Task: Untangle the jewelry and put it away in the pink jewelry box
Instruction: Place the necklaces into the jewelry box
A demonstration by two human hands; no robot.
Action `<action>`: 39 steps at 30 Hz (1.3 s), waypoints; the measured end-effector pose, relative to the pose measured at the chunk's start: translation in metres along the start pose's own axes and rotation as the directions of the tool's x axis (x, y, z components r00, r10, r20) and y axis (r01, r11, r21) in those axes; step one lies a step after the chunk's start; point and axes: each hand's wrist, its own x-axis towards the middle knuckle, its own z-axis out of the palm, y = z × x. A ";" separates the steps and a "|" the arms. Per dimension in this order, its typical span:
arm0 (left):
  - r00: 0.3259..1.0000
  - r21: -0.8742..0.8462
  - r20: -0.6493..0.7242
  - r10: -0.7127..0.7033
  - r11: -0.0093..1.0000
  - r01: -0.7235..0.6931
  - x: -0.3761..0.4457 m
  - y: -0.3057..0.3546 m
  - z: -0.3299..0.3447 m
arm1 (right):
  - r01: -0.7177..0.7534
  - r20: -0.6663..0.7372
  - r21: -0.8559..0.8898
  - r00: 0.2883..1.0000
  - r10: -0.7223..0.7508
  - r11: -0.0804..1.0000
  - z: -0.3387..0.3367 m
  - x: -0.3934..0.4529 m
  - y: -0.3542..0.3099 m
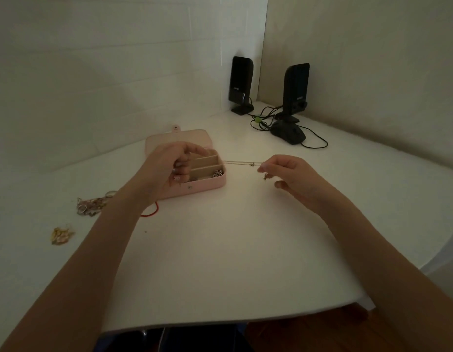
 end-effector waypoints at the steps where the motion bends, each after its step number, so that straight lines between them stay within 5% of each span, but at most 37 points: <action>1: 1.000 0.034 0.005 0.005 0.999 -0.005 0.001 -0.002 -0.001 | -0.016 -0.011 0.075 1.000 0.017 0.997 0.000 0.001 0.001; 6: 0.999 0.265 0.037 0.016 0.964 -0.025 -0.002 -0.009 0.003 | -0.037 -0.104 0.274 0.992 0.068 0.961 0.000 0.004 -0.002; 13: 0.999 0.211 -0.007 0.048 0.977 -0.045 0.003 -0.014 0.000 | 0.040 -0.345 -0.025 0.937 -0.046 0.999 -0.006 0.005 0.002; 20: 0.992 -0.111 -0.020 0.124 0.986 -0.126 -0.004 -0.001 -0.004 | 0.056 -0.237 -0.053 0.969 -0.067 0.997 -0.001 0.007 -0.008; 24: 0.989 -0.368 -0.034 0.143 0.918 -0.146 -0.002 0.003 -0.006 | 0.111 -0.157 0.091 0.983 -0.096 0.990 0.007 0.015 -0.023; 30: 0.976 -0.418 -0.154 0.151 0.885 -0.203 0.011 -0.007 -0.012 | 0.159 -0.101 0.266 0.986 -0.136 0.951 0.024 0.034 -0.044; 39: 0.976 -0.804 -0.028 0.214 0.575 -0.149 0.015 -0.007 -0.013 | 0.226 -0.030 0.331 0.973 -0.230 0.916 0.046 0.056 -0.061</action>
